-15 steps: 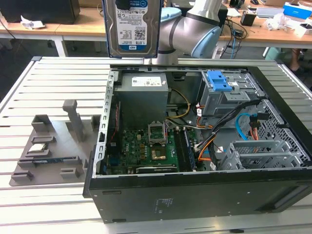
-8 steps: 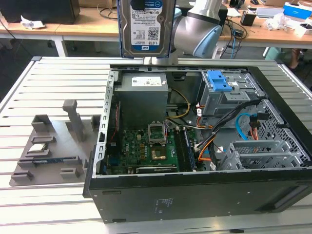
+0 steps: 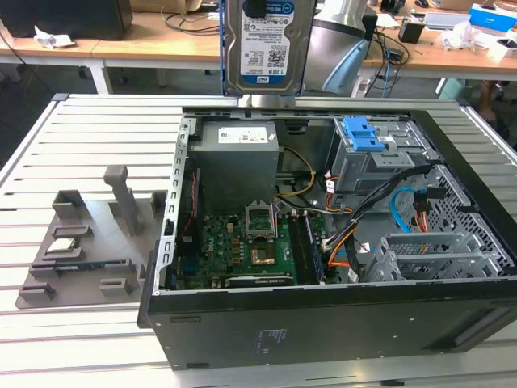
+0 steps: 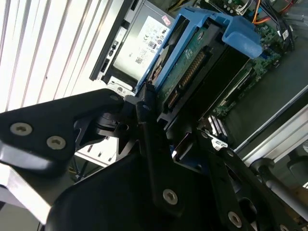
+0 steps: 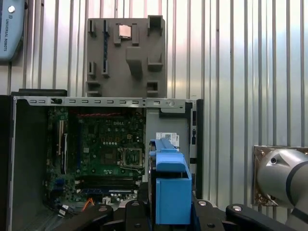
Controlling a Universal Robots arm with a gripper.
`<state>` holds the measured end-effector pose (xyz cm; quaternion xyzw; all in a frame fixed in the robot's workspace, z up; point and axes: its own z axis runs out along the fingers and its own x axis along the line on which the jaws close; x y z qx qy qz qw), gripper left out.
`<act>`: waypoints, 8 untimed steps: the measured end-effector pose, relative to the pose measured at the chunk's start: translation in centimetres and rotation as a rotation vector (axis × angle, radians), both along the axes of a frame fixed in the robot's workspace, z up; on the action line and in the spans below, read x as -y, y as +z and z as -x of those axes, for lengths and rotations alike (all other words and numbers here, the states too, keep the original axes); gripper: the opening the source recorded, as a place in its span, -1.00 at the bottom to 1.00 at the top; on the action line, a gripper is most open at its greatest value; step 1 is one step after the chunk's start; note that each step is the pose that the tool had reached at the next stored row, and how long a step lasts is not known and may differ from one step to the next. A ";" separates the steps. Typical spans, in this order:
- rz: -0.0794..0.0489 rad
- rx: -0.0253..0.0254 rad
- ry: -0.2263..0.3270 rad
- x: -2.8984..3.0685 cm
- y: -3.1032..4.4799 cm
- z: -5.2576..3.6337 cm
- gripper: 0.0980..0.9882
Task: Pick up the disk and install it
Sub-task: 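Pick up the disk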
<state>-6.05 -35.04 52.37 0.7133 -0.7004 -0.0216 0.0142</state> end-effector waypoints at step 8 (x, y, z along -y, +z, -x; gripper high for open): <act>0.000 -0.0002 0.000 0.00 0.00 -2.54 -0.40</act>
